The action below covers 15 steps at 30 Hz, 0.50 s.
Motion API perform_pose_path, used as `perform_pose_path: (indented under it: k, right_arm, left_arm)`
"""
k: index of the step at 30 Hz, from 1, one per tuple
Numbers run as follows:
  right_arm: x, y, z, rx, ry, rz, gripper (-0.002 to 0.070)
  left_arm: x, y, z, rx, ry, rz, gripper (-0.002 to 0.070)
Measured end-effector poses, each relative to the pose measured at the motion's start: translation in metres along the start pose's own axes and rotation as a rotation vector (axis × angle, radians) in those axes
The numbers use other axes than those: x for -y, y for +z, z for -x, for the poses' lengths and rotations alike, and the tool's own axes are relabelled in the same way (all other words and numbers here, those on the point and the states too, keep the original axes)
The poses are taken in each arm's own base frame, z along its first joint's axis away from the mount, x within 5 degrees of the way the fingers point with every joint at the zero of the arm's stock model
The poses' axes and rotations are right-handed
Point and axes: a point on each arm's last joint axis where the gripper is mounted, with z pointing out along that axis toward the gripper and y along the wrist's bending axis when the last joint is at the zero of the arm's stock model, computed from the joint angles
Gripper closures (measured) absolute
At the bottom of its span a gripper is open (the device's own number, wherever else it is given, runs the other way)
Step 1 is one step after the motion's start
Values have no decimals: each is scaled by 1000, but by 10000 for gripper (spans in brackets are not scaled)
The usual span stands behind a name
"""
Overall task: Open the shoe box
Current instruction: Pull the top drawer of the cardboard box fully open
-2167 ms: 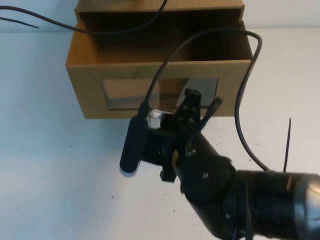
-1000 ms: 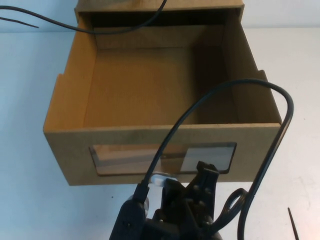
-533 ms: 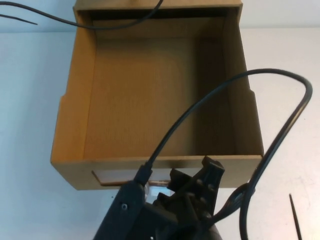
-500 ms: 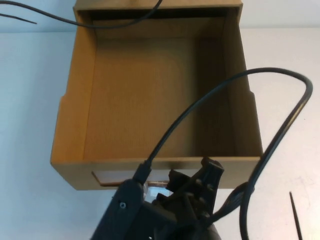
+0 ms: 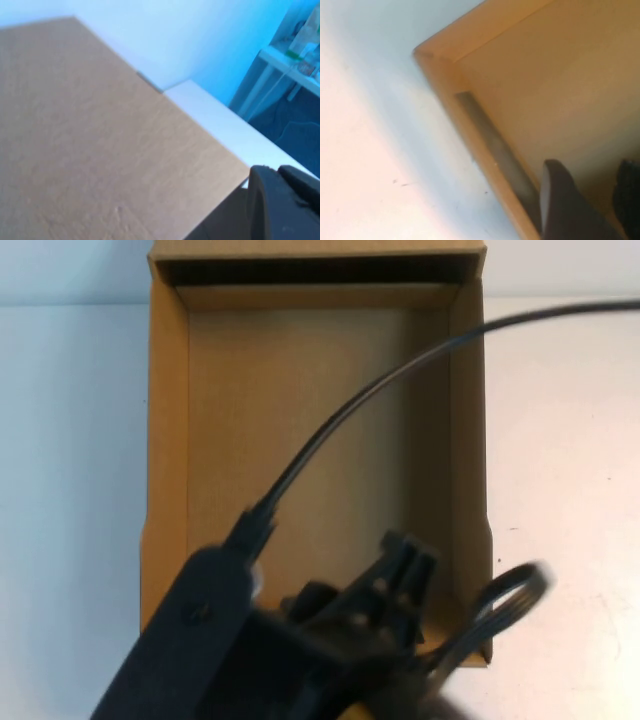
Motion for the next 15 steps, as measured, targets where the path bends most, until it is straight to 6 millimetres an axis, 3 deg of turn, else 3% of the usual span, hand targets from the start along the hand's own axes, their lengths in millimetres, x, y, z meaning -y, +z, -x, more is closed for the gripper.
perform_pose_path:
  k: [5,8,15]
  right_arm:
    - [29,-19,2,60,56,-23,480]
    - [56,-33,3,124,86,-75,491]
    - [152,-63,-21,166,315,-219,561]
  left_arm:
    - [16,-21,8,38,40,1,679]
    - [28,-37,14,65,64,5,679]
    - [67,-101,26,152,168,115,679]
